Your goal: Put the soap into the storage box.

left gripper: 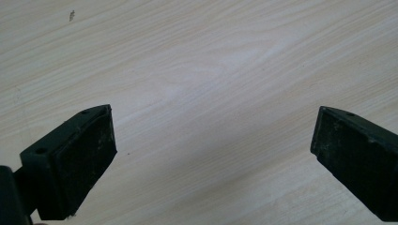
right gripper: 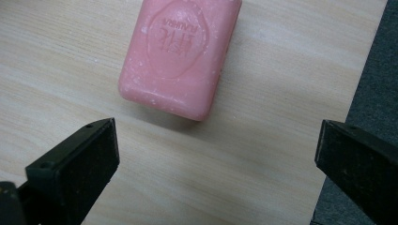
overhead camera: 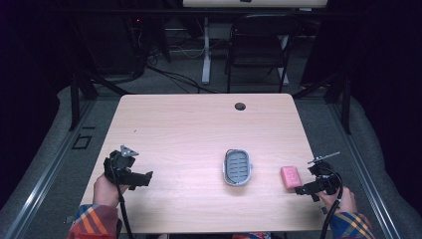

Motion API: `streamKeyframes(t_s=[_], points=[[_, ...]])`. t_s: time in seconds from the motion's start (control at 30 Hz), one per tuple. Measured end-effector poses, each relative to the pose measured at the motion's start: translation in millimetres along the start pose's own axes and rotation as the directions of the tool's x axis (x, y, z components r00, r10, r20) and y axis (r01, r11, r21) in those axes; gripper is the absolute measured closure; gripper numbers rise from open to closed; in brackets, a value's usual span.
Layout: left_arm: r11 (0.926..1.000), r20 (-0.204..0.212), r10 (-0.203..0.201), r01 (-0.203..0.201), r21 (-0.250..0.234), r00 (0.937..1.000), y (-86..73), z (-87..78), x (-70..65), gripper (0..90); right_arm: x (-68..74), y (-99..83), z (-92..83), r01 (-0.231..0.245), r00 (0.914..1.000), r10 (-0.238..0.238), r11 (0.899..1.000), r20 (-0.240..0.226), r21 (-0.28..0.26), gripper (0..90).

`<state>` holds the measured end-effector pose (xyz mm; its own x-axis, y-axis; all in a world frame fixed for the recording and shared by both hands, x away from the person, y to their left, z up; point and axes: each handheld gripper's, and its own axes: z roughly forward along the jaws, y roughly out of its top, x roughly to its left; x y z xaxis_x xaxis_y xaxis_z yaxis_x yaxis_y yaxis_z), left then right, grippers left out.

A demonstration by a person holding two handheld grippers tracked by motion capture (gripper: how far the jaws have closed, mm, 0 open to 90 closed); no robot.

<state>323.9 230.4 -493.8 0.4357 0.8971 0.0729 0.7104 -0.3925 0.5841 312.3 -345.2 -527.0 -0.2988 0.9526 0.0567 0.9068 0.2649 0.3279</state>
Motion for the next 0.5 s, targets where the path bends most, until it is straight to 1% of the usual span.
streamKeyframes(t_s=[0.03,0.07,0.1,0.13,0.17,0.2,0.4,0.5], points=[[1.0,-0.001,0.001,-0.001,0.001,1.0,0.0,-0.1,0.2,0.4,0.6,-0.7,1.7,-0.01,0.9999,0.01,1.0,-0.004,-0.012,0.0],[1.0,0.0,0.0,0.0,0.0,1.0,0.0,0.0,0.3,0.4,0.6,-0.7,1.7,-0.01,0.9999,0.01,1.0,-0.004,-0.012,0.0],[1.0,0.0,0.001,-0.001,0.001,1.0,0.0,0.0,0.3,0.4,0.6,-0.2,1.0,0.001,1.0,-0.001,1.0,0.003,0.008,0.0],[1.0,0.001,0.001,-0.001,0.001,1.0,0.0,0.0,0.2,0.4,1.1,0.2,0.8,0.005,1.0,-0.005,1.0,0.004,0.016,0.0],[1.0,0.001,0.001,-0.001,0.001,1.0,0.0,0.0,0.1,0.4,2.1,0.4,1.0,0.001,1.0,-0.001,1.0,-0.007,0.018,0.0],[1.0,0.0,0.001,-0.001,0.002,1.0,-0.1,-0.2,0.2,0.4,2.8,0.9,1.1,0.01,0.9999,-0.01,1.0,0.005,0.025,0.0],[1.0,0.005,-0.002,0.002,0.004,1.0,-0.4,0.7,-0.3,0.4,6.8,2.6,0.4,0.019,0.9997,-0.02,0.999,0.012,0.027,0.0],[1.0,0.007,0.004,-0.004,0.007,1.0,-0.2,1.0,-0.6,0.4,8.5,3.8,1.1,0.017,0.9998,-0.017,1.0,0.009,0.025,0.0]])
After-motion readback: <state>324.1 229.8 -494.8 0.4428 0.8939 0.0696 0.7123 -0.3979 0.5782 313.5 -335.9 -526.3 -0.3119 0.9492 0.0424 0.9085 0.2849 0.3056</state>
